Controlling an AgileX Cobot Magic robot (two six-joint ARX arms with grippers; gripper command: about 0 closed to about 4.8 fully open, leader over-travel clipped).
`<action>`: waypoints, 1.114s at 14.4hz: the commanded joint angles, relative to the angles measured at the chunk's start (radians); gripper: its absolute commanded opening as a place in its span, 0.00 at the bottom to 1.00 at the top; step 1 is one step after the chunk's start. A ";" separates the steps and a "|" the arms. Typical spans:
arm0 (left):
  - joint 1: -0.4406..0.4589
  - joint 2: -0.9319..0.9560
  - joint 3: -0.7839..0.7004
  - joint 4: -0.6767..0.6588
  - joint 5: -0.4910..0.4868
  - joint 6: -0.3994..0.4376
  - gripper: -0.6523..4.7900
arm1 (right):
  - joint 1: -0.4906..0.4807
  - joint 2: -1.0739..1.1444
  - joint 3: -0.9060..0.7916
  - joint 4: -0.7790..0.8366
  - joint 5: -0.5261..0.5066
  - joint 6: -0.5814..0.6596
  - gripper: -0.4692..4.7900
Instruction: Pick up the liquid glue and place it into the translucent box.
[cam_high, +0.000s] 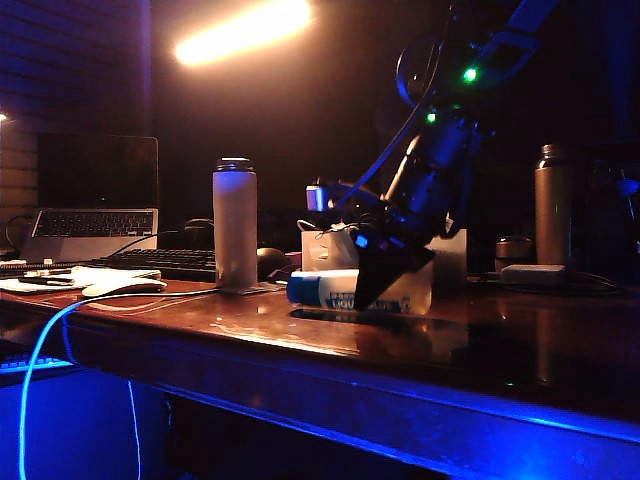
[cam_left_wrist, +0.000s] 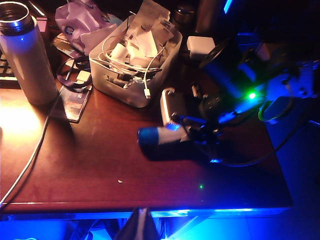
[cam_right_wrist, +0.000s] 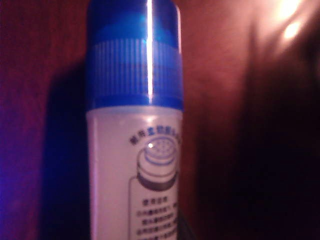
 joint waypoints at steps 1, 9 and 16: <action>0.000 -0.002 0.004 0.011 0.006 0.000 0.11 | 0.001 -0.064 0.006 0.085 0.005 0.003 0.31; 0.000 -0.002 0.004 0.012 0.006 0.000 0.11 | -0.025 -0.146 0.197 0.218 0.183 0.019 0.31; 0.000 -0.002 0.004 0.011 0.006 -0.008 0.11 | -0.148 -0.005 0.230 0.463 0.204 -0.029 0.31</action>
